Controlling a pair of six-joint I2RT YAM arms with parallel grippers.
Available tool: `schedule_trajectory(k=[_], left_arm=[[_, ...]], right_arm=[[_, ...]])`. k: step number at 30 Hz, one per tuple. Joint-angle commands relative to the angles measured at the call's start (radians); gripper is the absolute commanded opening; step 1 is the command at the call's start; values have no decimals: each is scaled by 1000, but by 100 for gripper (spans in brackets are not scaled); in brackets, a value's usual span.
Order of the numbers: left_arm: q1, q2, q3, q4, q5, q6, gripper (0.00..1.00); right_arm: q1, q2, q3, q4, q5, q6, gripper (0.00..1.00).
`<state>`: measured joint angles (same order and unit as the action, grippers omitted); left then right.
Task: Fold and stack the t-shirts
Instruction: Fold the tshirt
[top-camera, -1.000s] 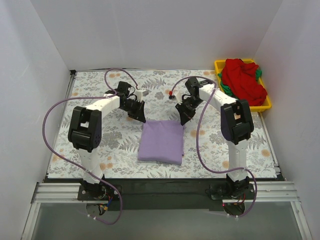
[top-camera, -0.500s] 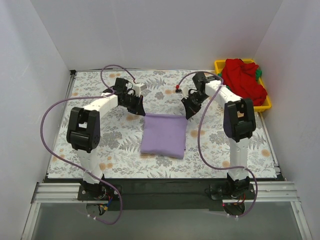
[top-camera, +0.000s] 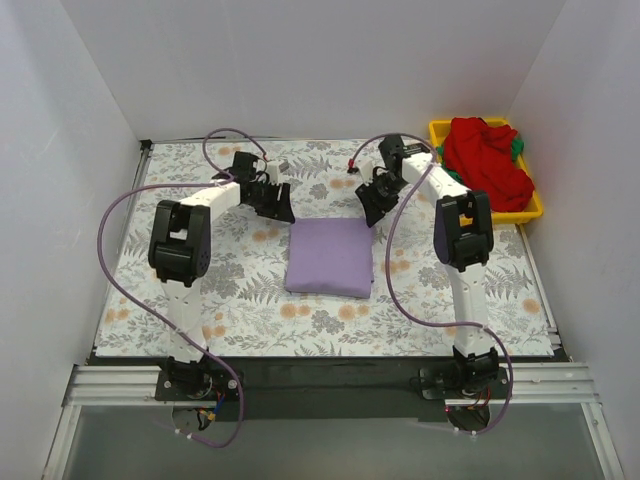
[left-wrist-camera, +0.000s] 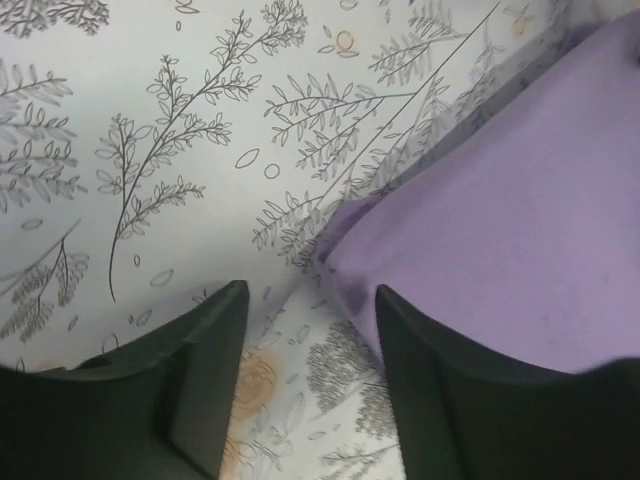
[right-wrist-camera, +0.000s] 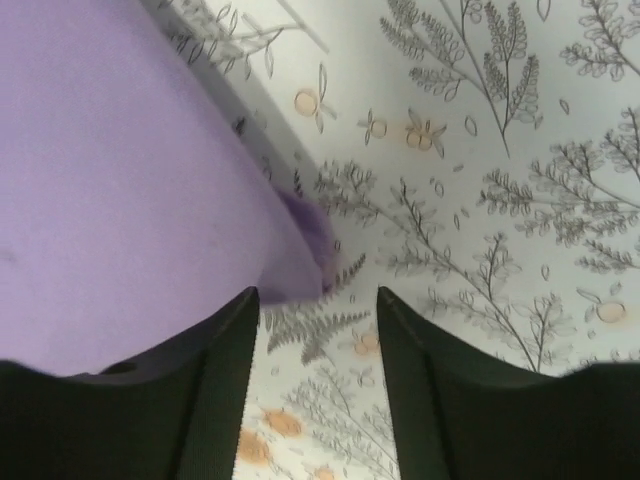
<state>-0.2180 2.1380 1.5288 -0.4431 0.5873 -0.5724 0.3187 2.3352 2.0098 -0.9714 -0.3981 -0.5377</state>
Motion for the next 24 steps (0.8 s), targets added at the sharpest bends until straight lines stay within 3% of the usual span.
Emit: schedule_trajectory(k=[1,4,7,9,13,17,24], left_arm=[[16,-194,-28,8,83,-59,55],[16,-355,-134,-14,224,-127,63],[-1,-495,-321,12,375,-269,66],[-29,-581,-433,58,422,-395,66],[-113,-679,-735,382,474,-643,67],[-222,-569,-779,504,482,-741,66],[-196,-314,-798,544,401,-724,65]], right_arm=[[-24,-169,-17,-7,-22,19,59],[-26,-318,-163,-7,-161,74,77],[-14,-442,-390,5,-463,151,81],[-3,-490,-506,25,-575,192,84],[80,-513,-675,147,-691,288,86],[180,-459,-677,157,-674,294,87],[158,-260,-769,250,-627,304,87]])
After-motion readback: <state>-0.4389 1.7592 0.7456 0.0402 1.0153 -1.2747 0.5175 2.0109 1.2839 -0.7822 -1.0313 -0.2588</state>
